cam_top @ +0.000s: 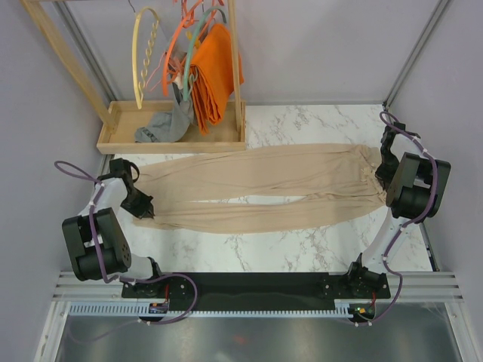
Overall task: Place the trousers on the hanger
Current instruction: Fold the trousers at the center of the board.
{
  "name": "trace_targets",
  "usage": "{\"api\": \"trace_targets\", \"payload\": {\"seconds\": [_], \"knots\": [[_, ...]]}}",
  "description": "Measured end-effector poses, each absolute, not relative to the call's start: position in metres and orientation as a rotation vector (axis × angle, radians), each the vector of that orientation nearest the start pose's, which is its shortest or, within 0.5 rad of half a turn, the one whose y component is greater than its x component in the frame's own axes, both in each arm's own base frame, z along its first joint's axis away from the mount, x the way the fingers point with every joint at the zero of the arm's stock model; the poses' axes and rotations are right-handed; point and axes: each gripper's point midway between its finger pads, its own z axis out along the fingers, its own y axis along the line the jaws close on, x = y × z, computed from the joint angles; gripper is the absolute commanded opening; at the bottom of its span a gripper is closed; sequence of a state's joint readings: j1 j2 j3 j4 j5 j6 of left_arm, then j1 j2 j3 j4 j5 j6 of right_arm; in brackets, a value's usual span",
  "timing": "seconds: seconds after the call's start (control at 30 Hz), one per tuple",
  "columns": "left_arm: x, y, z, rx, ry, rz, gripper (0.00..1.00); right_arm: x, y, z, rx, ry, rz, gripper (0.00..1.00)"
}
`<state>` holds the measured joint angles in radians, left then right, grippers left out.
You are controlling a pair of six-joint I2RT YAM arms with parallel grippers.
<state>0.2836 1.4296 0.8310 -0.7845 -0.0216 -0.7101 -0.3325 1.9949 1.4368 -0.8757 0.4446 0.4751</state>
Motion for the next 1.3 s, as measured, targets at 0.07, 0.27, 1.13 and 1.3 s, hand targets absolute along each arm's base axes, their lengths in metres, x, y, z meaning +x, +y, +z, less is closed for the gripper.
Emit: {"api": "trace_targets", "payload": {"seconds": [0.07, 0.27, 1.13, 1.3], "knots": [[0.231, 0.044, 0.035, -1.413, 2.595, -0.021, 0.02, 0.325, -0.174, 0.031, 1.184, 2.656, -0.641, 0.00], [0.244, 0.048, 0.042, -1.415, 2.592, -0.014, 0.02, 0.326, -0.174, 0.032, 1.184, 2.655, -0.637, 0.00], [0.263, 0.066, 0.060, -1.388, 2.526, 0.061, 0.25, 0.331, -0.175, 0.030, 1.184, 2.656, -0.628, 0.00], [0.257, 0.066, 0.043, -1.416, 2.586, 0.100, 0.27, 0.332, -0.173, 0.029, 1.184, 2.660, -0.615, 0.00]]}}
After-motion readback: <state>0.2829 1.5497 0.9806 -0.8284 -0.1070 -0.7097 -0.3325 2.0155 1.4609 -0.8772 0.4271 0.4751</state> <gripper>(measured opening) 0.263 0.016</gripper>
